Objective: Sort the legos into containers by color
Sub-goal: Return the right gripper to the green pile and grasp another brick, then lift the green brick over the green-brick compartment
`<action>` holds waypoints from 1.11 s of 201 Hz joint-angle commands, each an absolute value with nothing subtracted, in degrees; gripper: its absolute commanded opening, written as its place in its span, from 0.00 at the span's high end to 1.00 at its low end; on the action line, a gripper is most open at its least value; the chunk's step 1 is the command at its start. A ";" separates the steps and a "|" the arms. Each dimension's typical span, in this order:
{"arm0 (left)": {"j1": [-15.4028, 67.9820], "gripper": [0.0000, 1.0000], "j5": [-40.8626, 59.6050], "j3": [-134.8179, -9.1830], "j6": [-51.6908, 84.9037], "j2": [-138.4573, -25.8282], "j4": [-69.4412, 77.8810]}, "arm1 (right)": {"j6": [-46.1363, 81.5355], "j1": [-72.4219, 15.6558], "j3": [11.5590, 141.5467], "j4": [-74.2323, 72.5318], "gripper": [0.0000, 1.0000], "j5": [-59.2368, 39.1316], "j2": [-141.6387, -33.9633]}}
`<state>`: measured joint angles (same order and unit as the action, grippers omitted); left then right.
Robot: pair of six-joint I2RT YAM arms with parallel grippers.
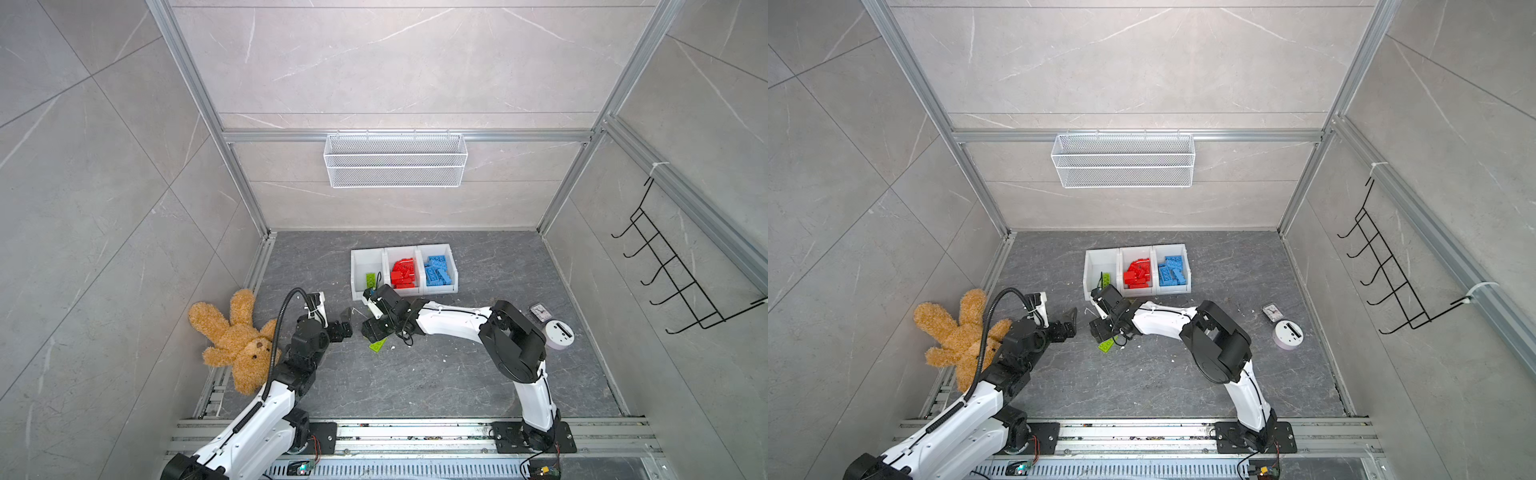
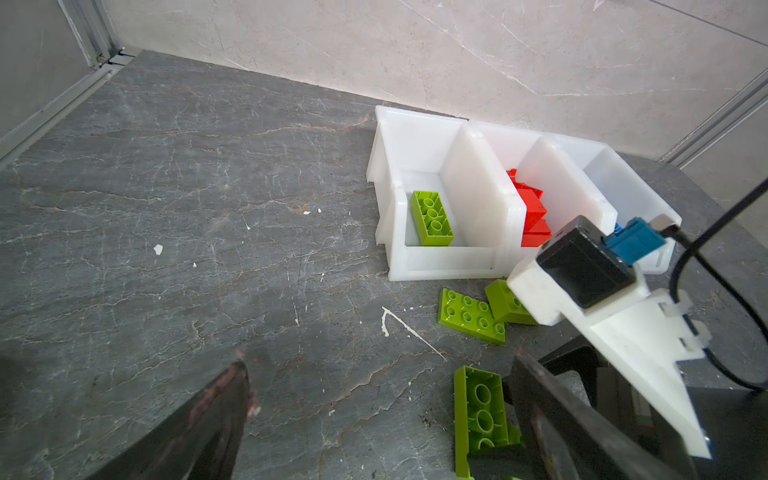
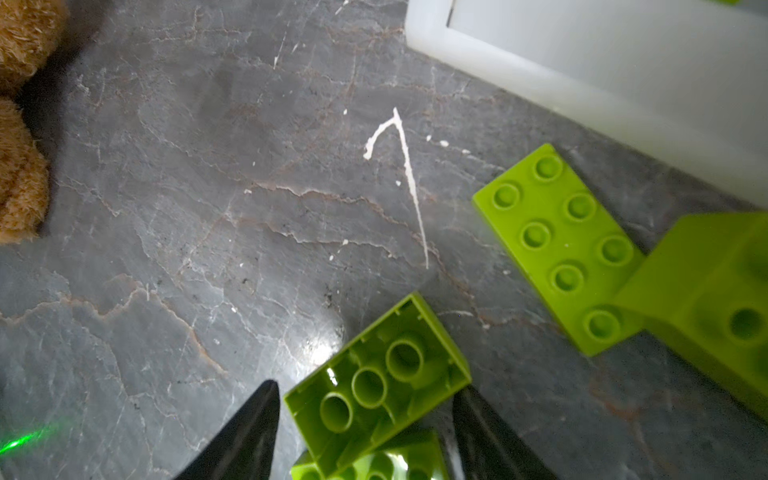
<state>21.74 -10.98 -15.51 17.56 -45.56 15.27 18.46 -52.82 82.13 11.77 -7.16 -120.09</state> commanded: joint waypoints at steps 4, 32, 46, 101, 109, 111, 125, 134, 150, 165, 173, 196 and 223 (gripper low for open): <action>21.53 0.01 -13.02 -15.82 17.78 -43.49 16.61 | 18.90 -53.60 85.43 12.79 0.32 -7.32 -122.27; 21.49 0.01 -13.71 -15.81 17.75 -43.22 16.09 | 18.04 -54.80 89.62 15.88 0.32 -4.34 -124.84; 21.51 0.01 -13.71 -15.86 17.91 -43.36 16.08 | 17.18 -55.66 92.23 18.61 0.33 -2.37 -126.37; 21.53 0.01 -14.99 -15.52 18.49 -42.76 16.00 | 16.60 -57.04 95.56 23.38 0.42 2.07 -128.95; 21.53 0.01 -15.45 -15.25 18.71 -42.35 16.02 | 16.48 -57.04 95.76 23.74 0.44 2.28 -129.02; 21.53 0.01 -15.57 -15.15 18.78 -42.23 16.00 | 16.47 -57.04 95.79 23.84 0.44 2.33 -129.00; 21.49 0.01 -16.17 -14.78 19.14 -41.59 16.17 | 16.42 -57.04 95.79 23.97 0.47 2.76 -129.02; 21.42 0.01 -16.28 -14.64 19.17 -41.49 16.17 | 16.18 -57.14 95.84 24.07 0.49 3.03 -129.02; 21.36 0.01 -16.26 -14.63 19.35 -41.79 16.17 | 16.18 -57.13 96.09 24.28 0.51 3.37 -129.20; 21.19 0.01 -16.26 -14.83 19.50 -42.23 16.17 | 16.35 -57.13 95.82 23.64 0.54 3.21 -129.01; 21.12 0.01 -16.18 -14.86 19.67 -42.31 16.17 | 16.50 -57.13 95.56 23.31 0.57 3.30 -128.87; 20.96 0.01 -15.99 -14.82 19.86 -42.32 16.17 | 16.67 -57.10 95.12 22.71 0.62 3.81 -128.37; 20.72 0.01 -15.82 -14.68 19.92 -42.01 16.17 | 17.19 -57.04 93.34 20.29 0.66 4.13 -126.22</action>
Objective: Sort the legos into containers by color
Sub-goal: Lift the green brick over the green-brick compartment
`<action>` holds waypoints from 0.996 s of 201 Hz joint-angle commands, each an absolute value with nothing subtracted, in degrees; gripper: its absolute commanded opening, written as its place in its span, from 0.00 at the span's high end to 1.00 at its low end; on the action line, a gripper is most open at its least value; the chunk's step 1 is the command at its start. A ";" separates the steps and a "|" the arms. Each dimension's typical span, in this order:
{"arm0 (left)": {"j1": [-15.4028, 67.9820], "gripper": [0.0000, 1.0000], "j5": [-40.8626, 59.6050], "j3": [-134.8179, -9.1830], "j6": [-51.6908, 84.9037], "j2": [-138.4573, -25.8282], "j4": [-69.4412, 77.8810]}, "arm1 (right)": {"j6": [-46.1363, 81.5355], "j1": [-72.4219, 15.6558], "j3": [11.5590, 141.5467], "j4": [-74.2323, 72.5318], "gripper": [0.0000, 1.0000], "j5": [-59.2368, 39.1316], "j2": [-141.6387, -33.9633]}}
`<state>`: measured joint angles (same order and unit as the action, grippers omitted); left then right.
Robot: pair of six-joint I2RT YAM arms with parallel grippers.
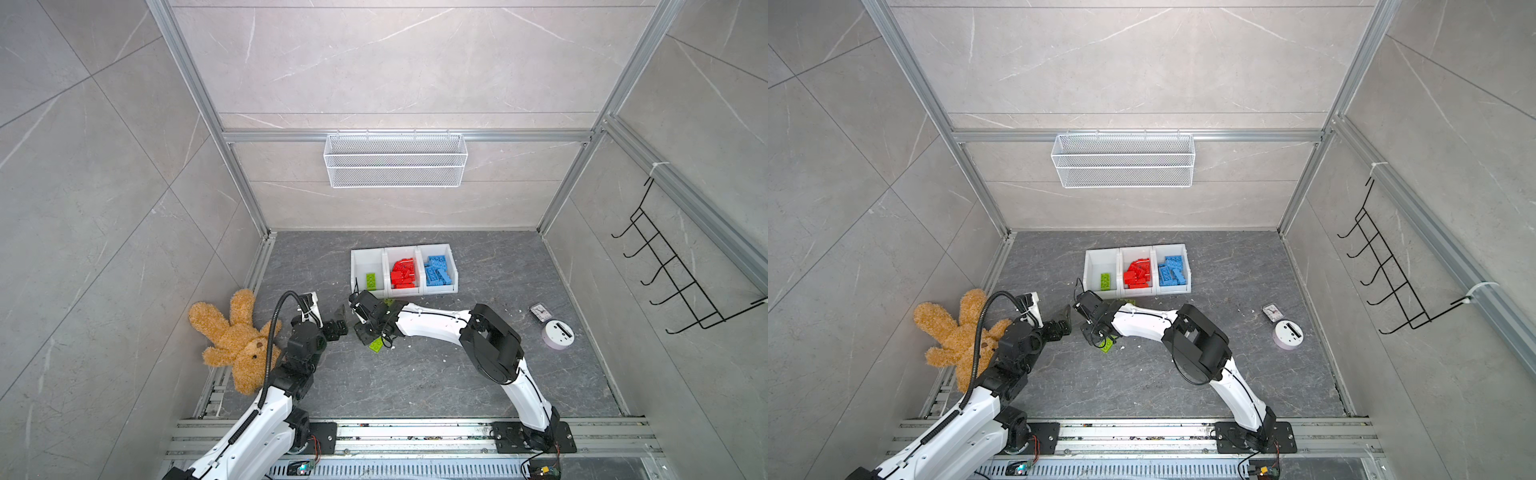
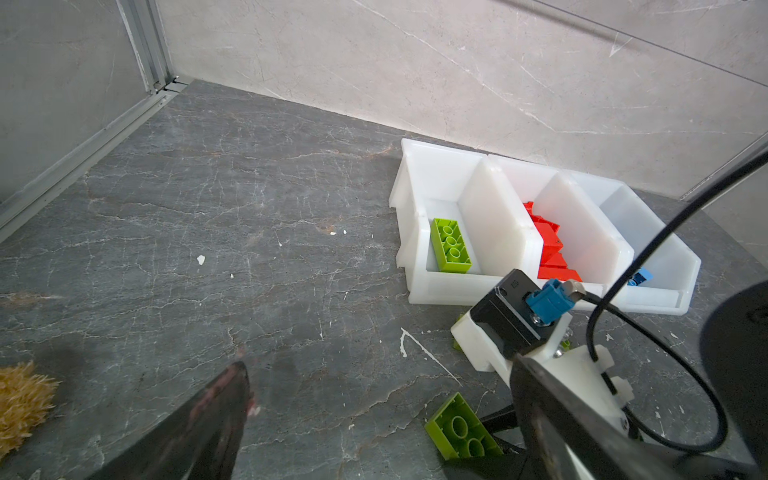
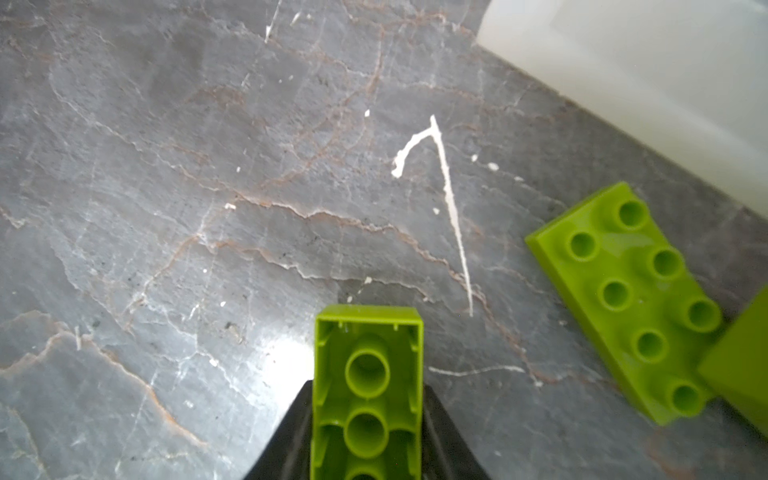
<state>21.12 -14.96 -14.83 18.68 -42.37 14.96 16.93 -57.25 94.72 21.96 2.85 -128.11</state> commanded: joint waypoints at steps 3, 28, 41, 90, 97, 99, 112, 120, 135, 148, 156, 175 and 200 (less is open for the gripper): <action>20.66 0.01 -15.82 -14.66 19.99 -41.97 16.16 | 17.32 -57.04 93.01 19.83 0.66 4.10 -125.82; 20.59 0.01 -15.82 -14.76 20.52 -42.08 15.82 | 17.93 -56.05 92.20 17.99 0.71 3.13 -123.20; 20.51 0.01 -15.49 -14.73 20.65 -42.31 16.00 | 18.11 -55.20 92.51 17.61 0.71 2.68 -122.49; 20.39 0.01 -11.64 -15.03 20.96 -44.56 17.71 | 16.94 -51.35 96.68 18.13 0.70 3.14 -121.22; 20.39 0.01 -11.27 -15.24 20.97 -45.19 17.93 | 16.56 -50.99 97.71 18.33 0.70 3.48 -121.48; 20.39 0.01 -11.10 -15.30 21.00 -45.44 17.93 | 16.47 -50.83 97.99 18.34 0.70 3.53 -121.54; 20.39 0.01 -10.34 -15.87 20.87 -46.92 18.11 | 16.01 -49.71 99.98 18.32 0.69 3.36 -122.52; 20.35 0.01 -9.92 -16.21 20.86 -47.71 18.10 | 15.81 -49.02 101.42 18.20 0.69 3.08 -123.31; 20.38 0.01 -9.18 -16.41 20.92 -48.67 18.52 | 15.64 -47.82 102.80 15.87 0.69 3.10 -124.71; 20.39 0.01 -7.92 -16.11 20.91 -48.82 19.55 | 15.99 -46.68 105.68 15.84 0.69 2.03 -126.98; 20.37 0.01 -7.27 -15.66 20.89 -48.68 20.39 | 16.22 -46.10 107.52 15.95 0.69 1.61 -128.39; 20.35 0.01 -7.42 -15.56 20.85 -48.49 20.42 | 16.65 -45.07 112.25 17.00 0.69 0.74 -132.25; 20.38 0.01 -7.54 -15.91 20.79 -49.03 20.13 | 17.30 -44.78 118.29 19.39 0.69 0.40 -136.74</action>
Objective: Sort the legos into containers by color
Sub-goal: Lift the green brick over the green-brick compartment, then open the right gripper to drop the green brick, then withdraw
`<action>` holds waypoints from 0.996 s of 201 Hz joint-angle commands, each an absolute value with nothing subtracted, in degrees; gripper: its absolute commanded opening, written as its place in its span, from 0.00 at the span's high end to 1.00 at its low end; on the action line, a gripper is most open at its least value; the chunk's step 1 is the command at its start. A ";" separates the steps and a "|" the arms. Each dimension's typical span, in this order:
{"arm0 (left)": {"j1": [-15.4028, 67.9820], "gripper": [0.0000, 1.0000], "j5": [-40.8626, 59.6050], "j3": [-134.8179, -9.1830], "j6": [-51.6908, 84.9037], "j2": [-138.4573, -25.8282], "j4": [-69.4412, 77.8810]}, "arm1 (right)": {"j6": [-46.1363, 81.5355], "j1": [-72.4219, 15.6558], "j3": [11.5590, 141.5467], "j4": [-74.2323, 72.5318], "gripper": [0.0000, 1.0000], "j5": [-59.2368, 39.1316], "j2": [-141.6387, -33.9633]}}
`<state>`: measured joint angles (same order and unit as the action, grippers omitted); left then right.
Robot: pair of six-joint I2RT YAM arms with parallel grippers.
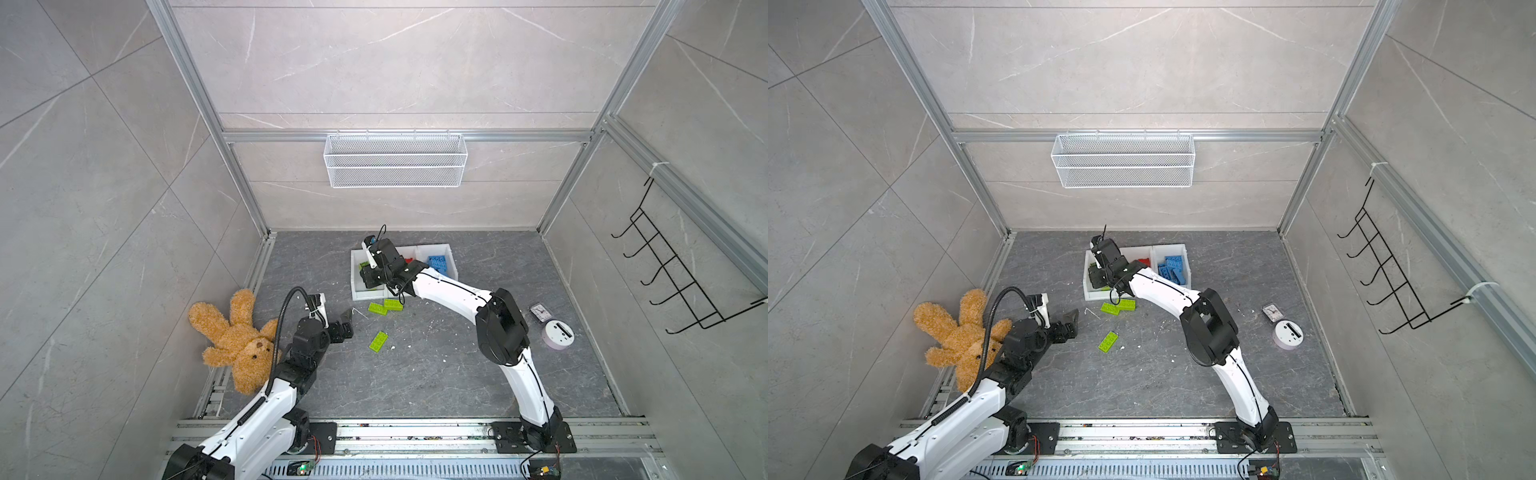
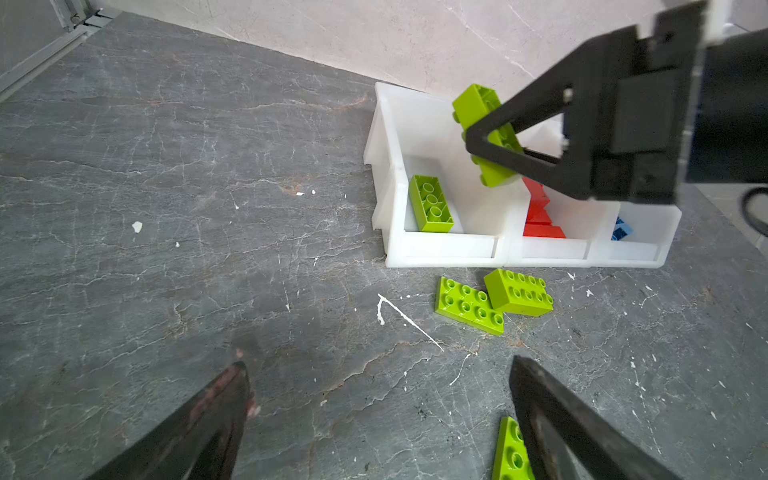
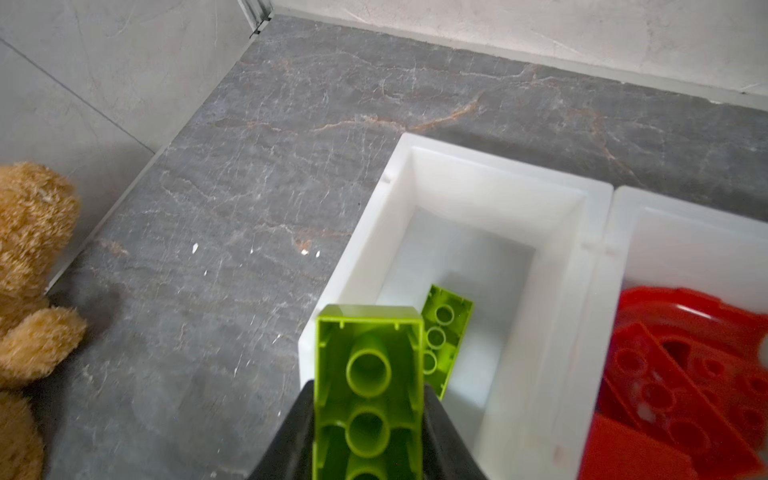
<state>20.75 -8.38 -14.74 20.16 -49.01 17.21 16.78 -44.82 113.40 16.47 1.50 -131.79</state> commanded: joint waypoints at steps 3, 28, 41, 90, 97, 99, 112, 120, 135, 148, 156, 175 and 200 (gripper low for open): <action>20.38 0.01 -7.49 -15.91 20.81 -49.16 20.13 | 17.37 -44.80 118.97 19.65 0.69 0.37 -137.17; 20.31 0.01 -7.29 -16.07 20.59 -49.65 20.30 | 17.64 -44.77 123.98 22.20 0.69 0.85 -140.84; 20.37 0.01 -7.38 -16.05 20.60 -49.57 20.28 | 17.46 -44.82 126.65 23.95 0.69 0.83 -142.52; 20.30 0.01 -7.42 -15.93 20.00 -47.88 19.60 | 16.63 -44.74 133.06 28.93 0.62 0.54 -145.72; 20.30 0.01 -7.39 -15.83 19.98 -47.45 19.64 | 16.50 -44.81 133.28 29.21 0.61 0.37 -145.72; 20.30 0.01 -7.45 -15.78 19.96 -47.35 19.68 | 16.52 -44.78 133.32 29.32 0.60 0.40 -145.68; 20.30 0.01 -7.36 -15.48 20.21 -46.86 19.80 | 16.19 -44.81 133.20 29.71 0.53 0.35 -145.40; 20.30 0.01 -7.29 -15.56 20.19 -46.85 19.71 | 16.00 -44.87 132.90 29.87 0.50 0.28 -145.00; 20.35 0.01 -7.37 -15.73 20.05 -47.01 19.62 | 15.74 -44.99 131.80 29.47 0.45 -0.09 -144.01; 20.31 0.01 -7.47 -15.81 20.00 -47.19 19.45 | 15.43 -45.20 130.37 29.15 0.42 -0.10 -142.66; 20.30 0.01 -7.51 -15.75 19.87 -47.20 19.44 | 14.93 -45.48 129.22 28.85 0.42 -0.19 -141.35; 20.30 0.01 -7.80 -15.77 19.92 -47.02 19.27 | 13.69 -46.41 122.24 25.87 0.41 -0.40 -136.16; 20.31 0.01 -8.11 -15.82 19.86 -47.28 19.32 | 13.73 -47.49 107.43 19.65 0.38 1.59 -125.79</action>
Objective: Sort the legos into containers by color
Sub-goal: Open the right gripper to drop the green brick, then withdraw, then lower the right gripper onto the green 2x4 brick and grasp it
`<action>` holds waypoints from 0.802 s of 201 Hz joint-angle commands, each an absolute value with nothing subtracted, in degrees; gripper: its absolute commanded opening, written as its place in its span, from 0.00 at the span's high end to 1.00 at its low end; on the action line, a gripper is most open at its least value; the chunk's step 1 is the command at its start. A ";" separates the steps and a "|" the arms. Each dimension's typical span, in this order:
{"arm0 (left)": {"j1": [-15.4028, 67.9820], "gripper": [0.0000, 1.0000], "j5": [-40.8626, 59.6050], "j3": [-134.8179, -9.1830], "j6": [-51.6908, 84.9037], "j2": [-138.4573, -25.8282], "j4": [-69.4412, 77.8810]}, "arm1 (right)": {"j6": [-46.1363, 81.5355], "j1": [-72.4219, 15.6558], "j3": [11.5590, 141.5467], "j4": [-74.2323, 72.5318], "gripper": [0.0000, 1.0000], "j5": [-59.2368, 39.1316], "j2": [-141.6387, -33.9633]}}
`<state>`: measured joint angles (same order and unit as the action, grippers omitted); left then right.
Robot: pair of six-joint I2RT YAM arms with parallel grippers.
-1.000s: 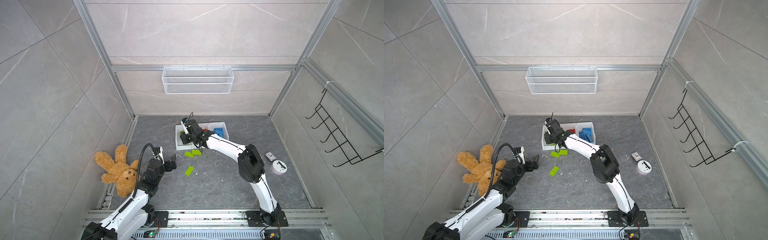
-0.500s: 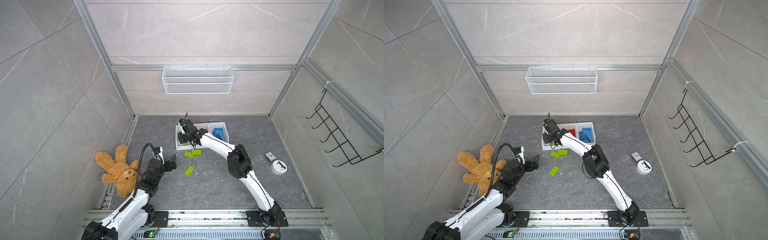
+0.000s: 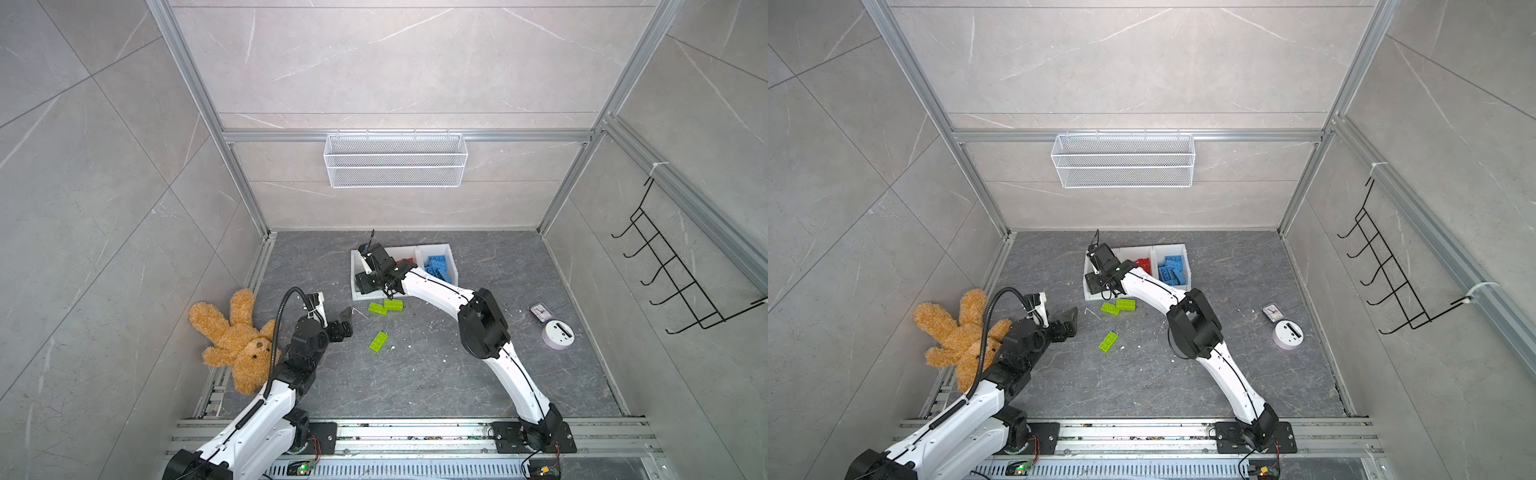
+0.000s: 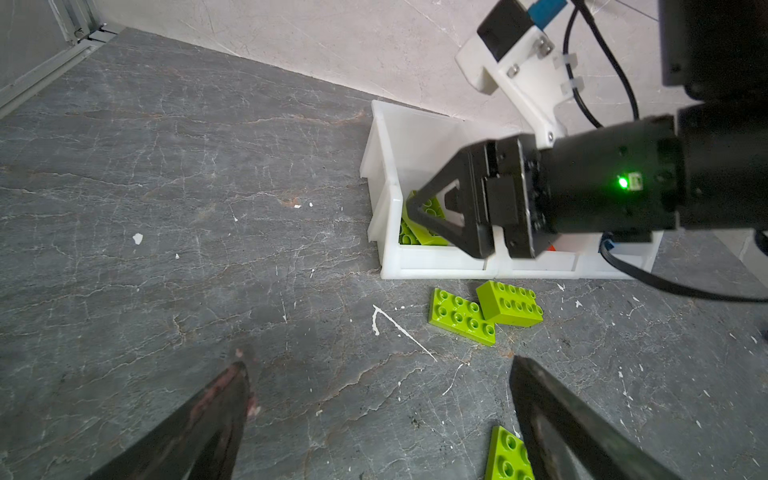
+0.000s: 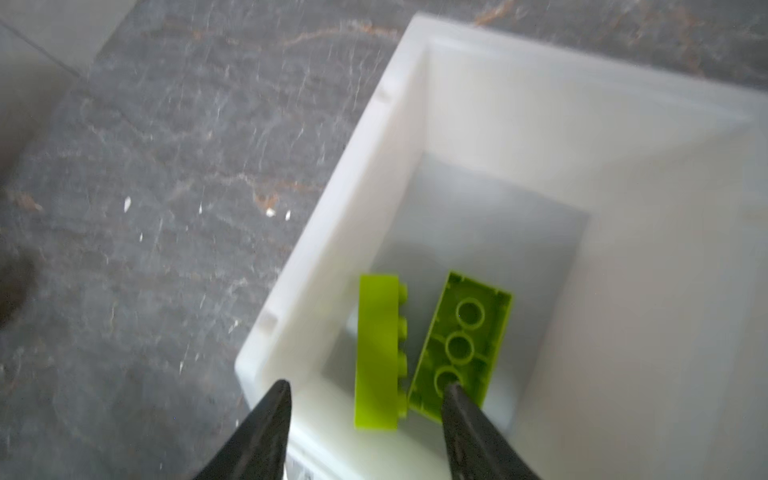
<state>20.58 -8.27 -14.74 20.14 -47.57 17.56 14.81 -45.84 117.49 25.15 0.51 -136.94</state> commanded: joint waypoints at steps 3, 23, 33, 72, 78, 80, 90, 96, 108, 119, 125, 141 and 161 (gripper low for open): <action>20.30 0.01 -8.11 -15.81 19.86 -47.32 19.29 | 14.01 -47.56 105.41 18.65 0.38 1.85 -124.43; 20.35 0.01 -7.87 -15.86 19.87 -47.61 19.38 | 16.76 -47.56 90.84 12.41 0.35 4.46 -115.41; 20.30 0.01 -7.74 -15.94 19.90 -47.72 19.43 | 18.21 -47.64 85.11 10.70 0.33 6.07 -112.09; 20.22 0.01 -8.37 -15.83 19.60 -47.11 18.98 | 22.64 -47.64 72.03 6.43 0.26 9.95 -106.49; 20.21 0.01 -8.29 -15.83 19.61 -47.02 19.03 | 22.91 -47.58 71.63 6.33 0.25 10.19 -106.64; 20.21 0.01 -8.27 -15.78 19.64 -47.02 18.95 | 23.00 -47.58 71.56 6.33 0.25 10.28 -106.77; 20.22 0.01 -8.18 -15.80 19.61 -47.02 19.00 | 23.25 -47.63 71.75 6.31 0.25 10.17 -107.44; 20.21 0.01 -8.20 -15.86 19.67 -47.02 18.98 | 23.29 -47.56 72.13 6.40 0.24 10.20 -108.10; 20.21 0.01 -8.30 -15.89 19.51 -47.02 18.96 | 23.44 -47.59 72.85 6.45 0.24 10.20 -109.31; 20.27 0.01 -8.52 -15.96 19.54 -47.01 18.77 | 23.64 -47.56 73.58 6.60 0.23 10.80 -110.43; 20.22 0.01 -8.61 -16.09 19.51 -46.94 18.56 | 23.73 -47.56 73.84 6.39 0.23 10.89 -111.13; 20.22 0.01 -8.52 -16.10 19.55 -46.65 18.46 | 24.07 -47.50 74.56 5.97 0.22 10.79 -112.67; 20.21 0.01 -8.44 -16.02 19.65 -46.41 18.39 | 24.41 -47.25 75.73 6.14 0.20 10.71 -114.36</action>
<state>20.56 -8.40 -14.74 20.14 -47.51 17.52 22.94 -47.55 73.58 6.92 9.67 -111.98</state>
